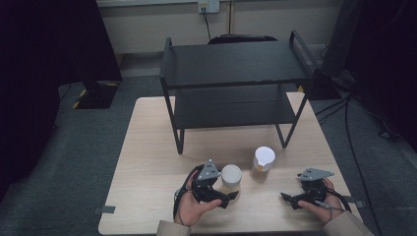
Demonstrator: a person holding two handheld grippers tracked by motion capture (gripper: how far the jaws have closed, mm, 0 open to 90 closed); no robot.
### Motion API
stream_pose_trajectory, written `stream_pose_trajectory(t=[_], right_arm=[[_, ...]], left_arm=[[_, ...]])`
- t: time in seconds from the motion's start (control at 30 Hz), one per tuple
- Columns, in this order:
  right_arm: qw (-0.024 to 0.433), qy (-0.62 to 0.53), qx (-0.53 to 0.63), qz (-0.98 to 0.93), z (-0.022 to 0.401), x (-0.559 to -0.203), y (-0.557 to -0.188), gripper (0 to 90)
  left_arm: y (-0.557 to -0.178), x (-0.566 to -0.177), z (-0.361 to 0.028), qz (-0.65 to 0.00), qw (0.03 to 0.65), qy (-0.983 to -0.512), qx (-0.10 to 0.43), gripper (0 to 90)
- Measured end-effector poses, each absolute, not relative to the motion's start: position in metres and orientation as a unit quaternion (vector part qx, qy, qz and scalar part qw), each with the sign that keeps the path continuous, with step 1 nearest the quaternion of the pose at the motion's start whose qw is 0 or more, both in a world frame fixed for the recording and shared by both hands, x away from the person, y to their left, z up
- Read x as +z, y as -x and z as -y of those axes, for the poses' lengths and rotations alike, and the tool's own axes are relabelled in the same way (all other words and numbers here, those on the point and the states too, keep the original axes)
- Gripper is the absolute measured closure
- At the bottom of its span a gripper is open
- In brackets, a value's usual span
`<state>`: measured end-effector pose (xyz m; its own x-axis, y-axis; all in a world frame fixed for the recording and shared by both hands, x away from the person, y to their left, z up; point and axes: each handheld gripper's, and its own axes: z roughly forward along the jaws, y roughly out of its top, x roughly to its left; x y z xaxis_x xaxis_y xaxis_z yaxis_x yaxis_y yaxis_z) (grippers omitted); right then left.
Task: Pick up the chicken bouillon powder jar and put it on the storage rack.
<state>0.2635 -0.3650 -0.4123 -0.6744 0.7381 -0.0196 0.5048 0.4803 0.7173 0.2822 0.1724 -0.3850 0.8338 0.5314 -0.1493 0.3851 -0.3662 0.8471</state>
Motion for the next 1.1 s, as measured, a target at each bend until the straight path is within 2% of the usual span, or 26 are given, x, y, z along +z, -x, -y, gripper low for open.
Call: stream_pose_trajectory(t=[0.47,0.63,1.1], right_arm=[[0.166,-0.369,0.353,-0.844,0.365,-0.412,-0.263,0.0],[0.166,-0.369,0.353,-0.844,0.365,-0.412,-0.263,0.0],[0.166,-0.37,0.352,-0.844,0.365,-0.412,-0.263,0.0]], left_arm=[[-0.288,-0.382,-0.166,-0.275,0.491,-0.824,0.071,14.6],[-0.288,-0.383,-0.165,-0.267,0.494,-0.824,0.077,22.9],[-0.287,-0.382,-0.158,-0.25,0.483,-0.834,0.095,30.8]])
